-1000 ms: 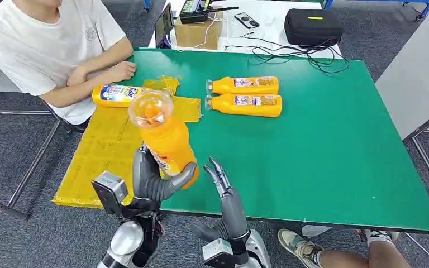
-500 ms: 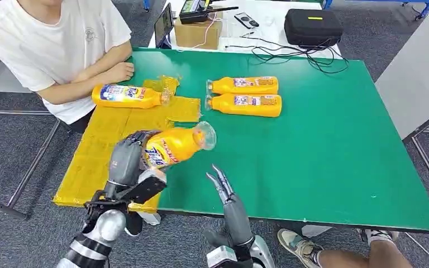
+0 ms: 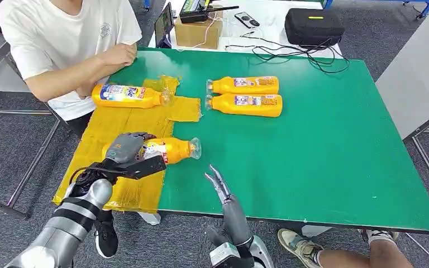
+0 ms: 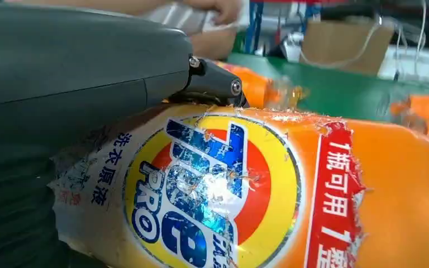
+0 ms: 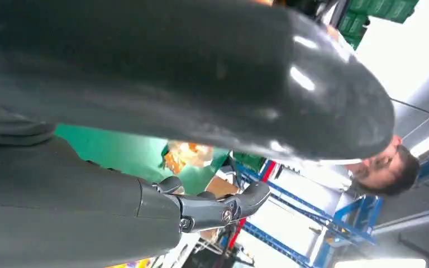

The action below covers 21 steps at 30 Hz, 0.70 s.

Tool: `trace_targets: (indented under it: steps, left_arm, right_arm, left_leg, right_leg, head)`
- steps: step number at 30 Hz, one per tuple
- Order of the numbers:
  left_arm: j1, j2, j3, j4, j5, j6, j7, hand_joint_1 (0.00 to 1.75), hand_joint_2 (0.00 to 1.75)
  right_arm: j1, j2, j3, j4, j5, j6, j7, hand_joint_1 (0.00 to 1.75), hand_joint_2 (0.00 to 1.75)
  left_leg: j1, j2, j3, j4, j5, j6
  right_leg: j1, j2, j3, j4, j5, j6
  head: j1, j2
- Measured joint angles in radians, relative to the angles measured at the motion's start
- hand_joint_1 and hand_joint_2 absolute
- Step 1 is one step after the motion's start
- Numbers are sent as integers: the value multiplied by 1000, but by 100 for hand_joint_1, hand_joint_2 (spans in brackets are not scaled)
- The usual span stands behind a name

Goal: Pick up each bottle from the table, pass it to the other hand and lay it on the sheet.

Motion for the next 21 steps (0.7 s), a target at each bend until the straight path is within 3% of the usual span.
trace_targets:
  steps: [8,10,11,12,13,14,15,21]
  left_arm:
    - [-249,-40,-87,273,-20,-143,16,157,175]
    - [-267,-45,-96,298,-20,-144,16,134,175]
    - [-271,-46,-99,305,-20,-144,16,150,175]
    - [-279,-49,-102,318,-20,-144,16,140,175]
    - [-286,-52,-103,330,-14,-149,16,113,175]
    - [-295,-57,-103,347,-4,-162,15,28,175]
    - [-305,-62,-103,367,5,-170,18,3,175]
    - [-354,-108,-106,469,15,-218,77,0,175]
  right_arm:
    - [-50,0,54,18,-59,5,0,0,0]
    - [-53,0,58,22,-60,5,0,0,0]
    - [-54,0,59,23,-60,5,0,0,0]
    - [-57,0,62,24,-60,5,0,0,0]
    - [-59,0,63,26,-63,5,0,0,0]
    - [-62,0,66,29,-70,5,0,0,0]
    - [-66,0,69,32,-77,6,0,0,0]
    - [-96,1,88,53,-107,20,0,0,0]
  left_leg:
    - [0,1,-1,0,2,0]
    - [0,1,-1,0,2,0]
    - [0,1,-1,0,2,0]
    - [0,1,-1,0,2,0]
    - [0,1,-1,0,2,0]
    - [0,1,-1,0,2,0]
    - [0,1,-1,0,2,0]
    - [0,0,-2,0,2,0]
  right_leg:
    - [0,0,0,1,2,-2]
    - [0,0,0,1,2,-2]
    - [0,0,0,1,2,-2]
    - [0,0,0,1,2,-2]
    - [0,0,-1,1,2,-2]
    - [0,0,-1,1,2,-2]
    - [0,0,-1,1,2,-2]
    - [0,0,-1,1,2,-2]
  head:
    - [0,0]
    - [0,0]
    - [0,0]
    - [0,0]
    - [0,0]
    - [0,0]
    - [-1,0]
    - [0,0]
